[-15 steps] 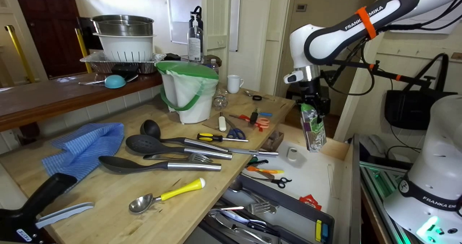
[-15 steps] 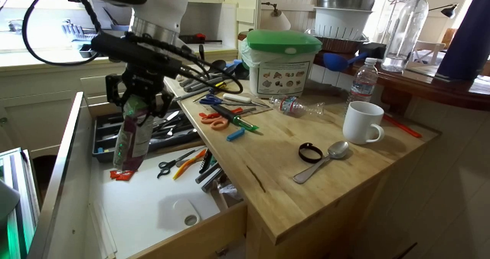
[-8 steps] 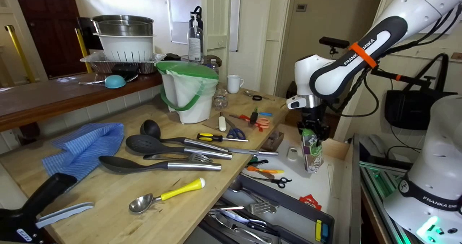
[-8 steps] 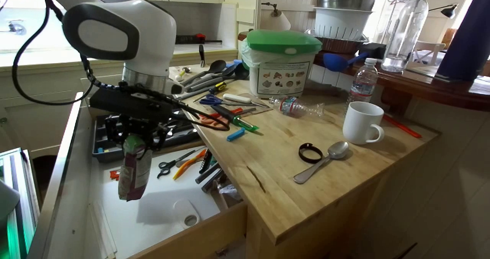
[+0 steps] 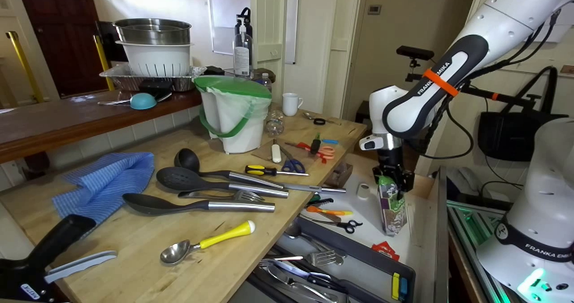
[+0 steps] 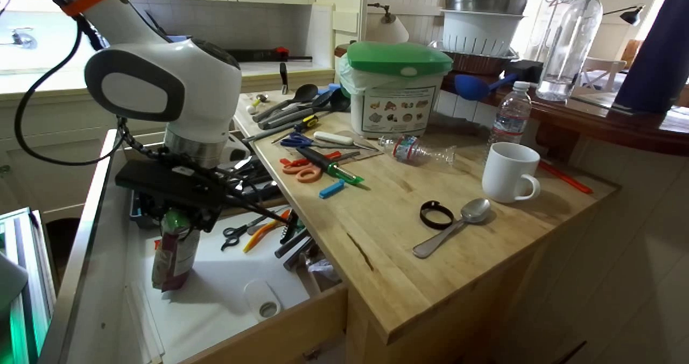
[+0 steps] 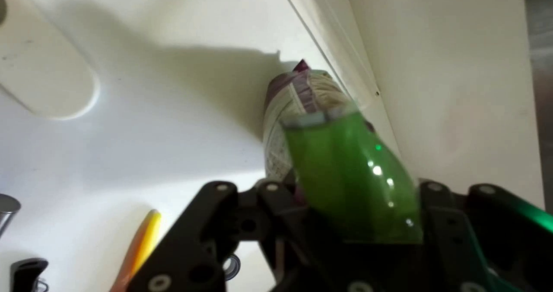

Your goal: Put the packet on the right inside the open drawer.

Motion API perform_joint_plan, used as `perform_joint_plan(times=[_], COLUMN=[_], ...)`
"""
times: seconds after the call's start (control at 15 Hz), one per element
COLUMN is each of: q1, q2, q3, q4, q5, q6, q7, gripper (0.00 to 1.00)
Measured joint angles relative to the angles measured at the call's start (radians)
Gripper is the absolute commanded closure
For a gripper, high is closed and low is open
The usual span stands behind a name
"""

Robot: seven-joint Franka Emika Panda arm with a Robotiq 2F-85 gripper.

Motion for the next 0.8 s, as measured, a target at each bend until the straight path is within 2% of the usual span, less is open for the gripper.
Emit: perform_joint_plan(times=[0.07, 0.13, 0.27, 0.4, 0.6, 0.67, 0.8], q1=[0.0, 0.0, -0.001, -0.001, -0.001, -0.001, -0.001], q2=[0.01, 0.02, 0.031, 0.034, 0.034, 0.034, 0.034], q3=[0.0, 0.0, 0.002, 0.004, 0.004, 0.005, 0.005], q4=[0.001, 0.002, 0.01, 0.017, 0.021, 0.023, 0.027], q5=[0.007, 0.007, 0.002, -0.018, -0.137, -0.185, -0.274], q6=[0.001, 0.001, 0.001, 0.004, 0.059, 0.08, 0.109], q7=[-0.007, -0.007, -0.007, -0.001, 0.102, 0.15, 0.239], gripper=[0.82, 0.39, 0.4, 0.27, 0.04, 0.0, 0.0])
